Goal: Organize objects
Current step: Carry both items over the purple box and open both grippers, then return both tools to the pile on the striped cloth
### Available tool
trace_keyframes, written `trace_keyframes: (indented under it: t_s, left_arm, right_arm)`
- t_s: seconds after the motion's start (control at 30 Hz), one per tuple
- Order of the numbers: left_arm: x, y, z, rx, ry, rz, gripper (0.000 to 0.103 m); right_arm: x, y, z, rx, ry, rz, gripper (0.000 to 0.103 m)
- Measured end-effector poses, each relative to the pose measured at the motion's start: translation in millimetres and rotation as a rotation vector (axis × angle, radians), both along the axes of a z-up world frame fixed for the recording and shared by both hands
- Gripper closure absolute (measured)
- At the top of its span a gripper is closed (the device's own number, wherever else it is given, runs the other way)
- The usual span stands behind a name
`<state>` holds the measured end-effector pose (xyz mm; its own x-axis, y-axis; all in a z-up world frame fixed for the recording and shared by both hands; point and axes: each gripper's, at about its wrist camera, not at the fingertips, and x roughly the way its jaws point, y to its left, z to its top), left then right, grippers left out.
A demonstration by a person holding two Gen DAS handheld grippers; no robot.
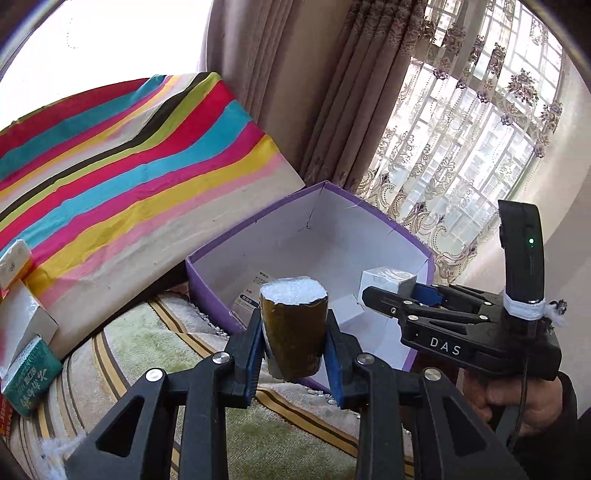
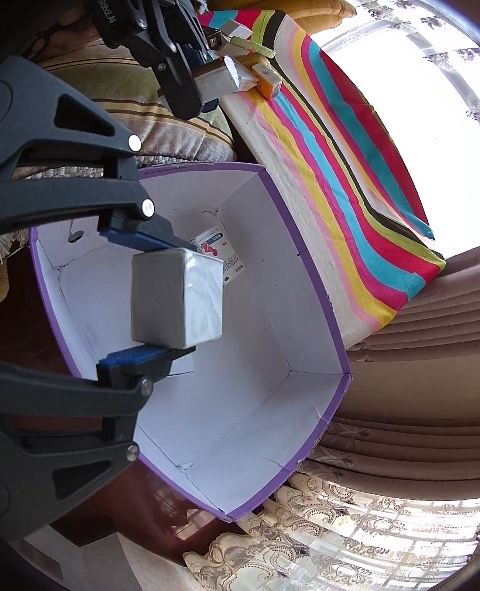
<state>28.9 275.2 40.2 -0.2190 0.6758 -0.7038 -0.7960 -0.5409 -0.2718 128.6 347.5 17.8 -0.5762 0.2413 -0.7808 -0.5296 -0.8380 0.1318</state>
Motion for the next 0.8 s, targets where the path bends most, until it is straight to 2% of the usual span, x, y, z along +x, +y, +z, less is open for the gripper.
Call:
trace_keyframes:
  t_s: [0.2, 0.23, 0.27, 0.33, 0.37, 0.8]
  left_arm:
    - [6, 18, -1, 0.013, -0.031, -0.095, 0.071]
    - [5, 18, -2, 0.018, -0.038, -0.102, 0.068]
    - [4, 17, -2, 0.021, -0.046, -0.100, 0.061]
    - [2, 13, -2, 0.035, -0.055, -0.084, 0.051]
    - [0, 11, -1, 0.044, -0.058, -0.074, 0.049]
    - [-14, -31, -1, 0.081, -0.072, 0.069, 0.049]
  right_arm:
    - [7, 9, 2, 0.004, -0.002, -0.031, 0.054]
    - [7, 10, 2, 0.002, -0.004, -0.033, 0.050]
    - [8, 10, 2, 0.000, -0.004, -0.034, 0.047]
    - [9, 10, 2, 0.002, -0.004, -0.035, 0.036]
    - [9, 9, 2, 0.002, -0.004, -0.033, 0.035]
    - [2, -5, 7, -0.006, 0.008, 0.009, 0.034]
